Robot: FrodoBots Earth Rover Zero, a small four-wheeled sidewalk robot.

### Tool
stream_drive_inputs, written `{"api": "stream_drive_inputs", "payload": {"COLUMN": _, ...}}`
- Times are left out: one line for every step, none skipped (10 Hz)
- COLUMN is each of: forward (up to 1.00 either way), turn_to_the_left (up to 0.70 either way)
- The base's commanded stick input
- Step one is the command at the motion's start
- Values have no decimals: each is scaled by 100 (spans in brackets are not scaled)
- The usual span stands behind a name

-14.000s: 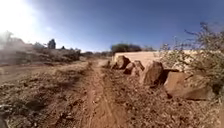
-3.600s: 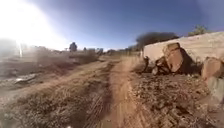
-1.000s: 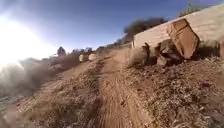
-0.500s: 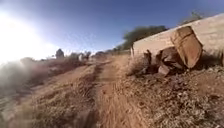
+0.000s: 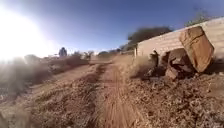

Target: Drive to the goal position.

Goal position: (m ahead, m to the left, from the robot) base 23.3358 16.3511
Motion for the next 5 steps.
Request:
{"api": "stream_drive_inputs", "payload": {"forward": 50, "turn_to_the_left": 0}}
{"api": "stream_drive_inputs", "payload": {"forward": 50, "turn_to_the_left": 0}}
{"api": "stream_drive_inputs", "payload": {"forward": 50, "turn_to_the_left": 0}}
{"api": "stream_drive_inputs", "payload": {"forward": 50, "turn_to_the_left": 0}}
{"api": "stream_drive_inputs", "payload": {"forward": 50, "turn_to_the_left": 0}}
